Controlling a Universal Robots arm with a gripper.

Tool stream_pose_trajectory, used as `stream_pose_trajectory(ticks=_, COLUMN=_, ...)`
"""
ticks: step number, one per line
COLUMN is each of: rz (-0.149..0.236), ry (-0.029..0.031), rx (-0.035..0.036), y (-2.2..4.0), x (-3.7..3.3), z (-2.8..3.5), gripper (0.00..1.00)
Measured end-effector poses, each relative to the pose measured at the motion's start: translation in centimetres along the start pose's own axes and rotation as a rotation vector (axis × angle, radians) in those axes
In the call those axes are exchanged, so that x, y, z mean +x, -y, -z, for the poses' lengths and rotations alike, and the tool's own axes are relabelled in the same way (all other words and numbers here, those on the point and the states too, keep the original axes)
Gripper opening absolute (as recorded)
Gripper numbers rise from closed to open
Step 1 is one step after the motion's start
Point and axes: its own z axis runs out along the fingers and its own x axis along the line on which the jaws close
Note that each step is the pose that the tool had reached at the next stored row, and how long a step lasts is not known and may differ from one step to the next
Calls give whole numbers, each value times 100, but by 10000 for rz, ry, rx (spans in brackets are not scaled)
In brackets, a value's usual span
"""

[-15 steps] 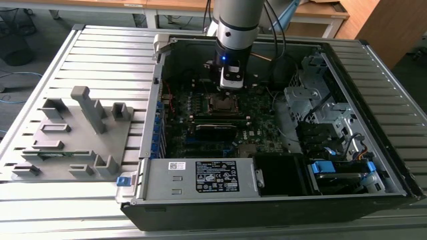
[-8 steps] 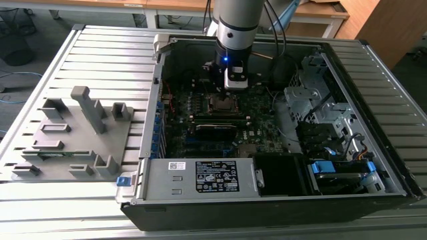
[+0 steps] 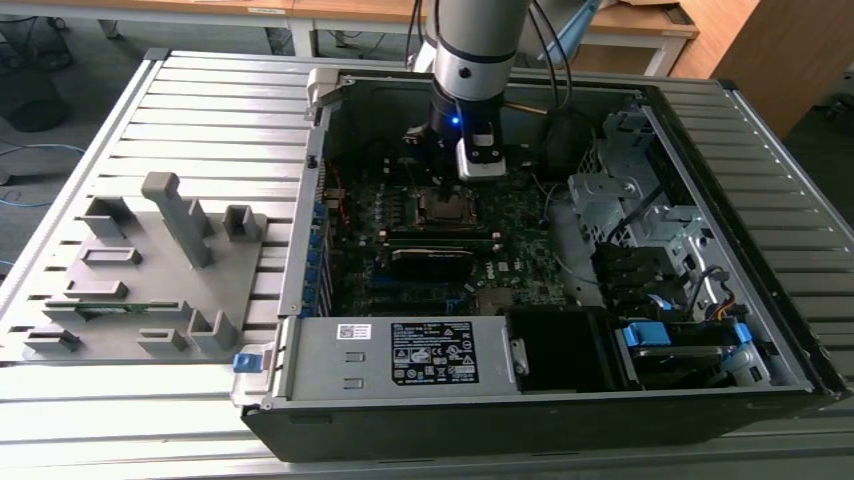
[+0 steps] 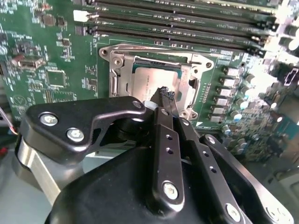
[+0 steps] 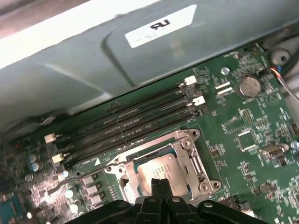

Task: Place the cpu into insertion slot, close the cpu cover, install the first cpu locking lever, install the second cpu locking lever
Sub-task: 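Close the cpu cover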

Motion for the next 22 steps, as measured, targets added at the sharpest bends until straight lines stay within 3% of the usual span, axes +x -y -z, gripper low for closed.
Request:
stream_pose_trajectory(ticks=6, rz=686, ry=0, rx=1, y=0, x=-1, z=-11, gripper=11)
stream_pose_trajectory(ticks=13, rz=1382, ry=58, rx=-90, y=0, x=-1, z=-26, gripper=11)
stream_pose_trajectory(ticks=22, rz=2315, ry=174, rx=-187, y=1, x=-2, z=-46, gripper=11)
